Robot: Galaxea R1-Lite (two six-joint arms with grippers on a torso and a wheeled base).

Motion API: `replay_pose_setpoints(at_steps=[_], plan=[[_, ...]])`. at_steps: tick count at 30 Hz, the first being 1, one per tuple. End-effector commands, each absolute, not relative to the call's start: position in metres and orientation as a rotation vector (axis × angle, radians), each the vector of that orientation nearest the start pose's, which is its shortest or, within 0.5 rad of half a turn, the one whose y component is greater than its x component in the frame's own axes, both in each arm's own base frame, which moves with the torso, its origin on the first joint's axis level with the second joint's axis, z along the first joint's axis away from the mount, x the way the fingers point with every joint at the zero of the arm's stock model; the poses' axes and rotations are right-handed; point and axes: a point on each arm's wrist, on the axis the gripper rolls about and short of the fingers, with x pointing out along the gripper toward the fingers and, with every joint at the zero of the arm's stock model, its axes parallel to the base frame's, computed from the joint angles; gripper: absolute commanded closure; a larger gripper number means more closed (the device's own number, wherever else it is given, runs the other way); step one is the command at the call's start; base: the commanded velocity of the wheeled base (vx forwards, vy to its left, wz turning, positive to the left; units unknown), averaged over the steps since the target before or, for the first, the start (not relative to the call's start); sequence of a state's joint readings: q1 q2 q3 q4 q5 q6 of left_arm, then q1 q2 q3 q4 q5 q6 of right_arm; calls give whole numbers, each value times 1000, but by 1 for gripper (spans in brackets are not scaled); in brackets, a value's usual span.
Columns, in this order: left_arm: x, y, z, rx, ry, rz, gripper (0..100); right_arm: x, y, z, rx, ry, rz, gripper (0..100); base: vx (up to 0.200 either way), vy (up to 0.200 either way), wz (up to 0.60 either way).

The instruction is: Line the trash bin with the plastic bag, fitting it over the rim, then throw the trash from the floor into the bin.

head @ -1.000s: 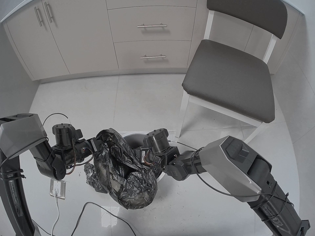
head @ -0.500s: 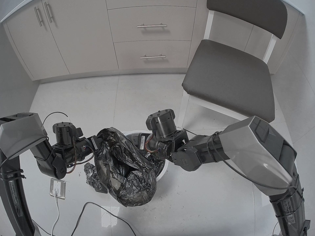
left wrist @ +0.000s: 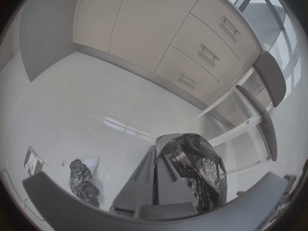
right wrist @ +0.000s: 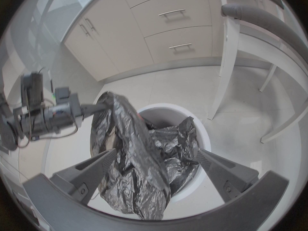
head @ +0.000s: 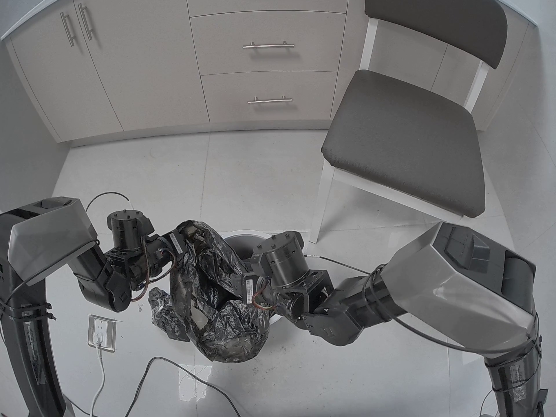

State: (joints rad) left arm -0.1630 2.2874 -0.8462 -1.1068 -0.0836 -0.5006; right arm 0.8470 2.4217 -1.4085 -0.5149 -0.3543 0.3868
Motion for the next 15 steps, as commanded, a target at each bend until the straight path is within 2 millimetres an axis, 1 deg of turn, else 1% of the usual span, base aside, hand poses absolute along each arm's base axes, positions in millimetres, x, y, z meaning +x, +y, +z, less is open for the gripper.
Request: replay_pose_setpoints(at_steps=[1,5,6,8,9,10,15], plan=[[385,-74,30,-485,391,-177,100,312,352,33,50,510,409,0,0,0,0],[384,-81,31,-496,394,-187,100,311,356,30,34,507,417,0,0,0,0],[380,-90,37,-520,388,-208,100,310,360,27,14,502,419,0,0,0,0],[379,-96,40,-525,386,-224,100,313,360,23,4,503,414,0,0,0,0],[379,-99,42,-524,382,-233,100,318,359,21,-2,499,401,0,0,0,0],[379,-100,43,-524,384,-234,100,320,358,20,-4,496,391,0,0,0,0],[387,-102,46,-525,386,-233,100,343,347,9,-59,469,284,0,0,0,0]])
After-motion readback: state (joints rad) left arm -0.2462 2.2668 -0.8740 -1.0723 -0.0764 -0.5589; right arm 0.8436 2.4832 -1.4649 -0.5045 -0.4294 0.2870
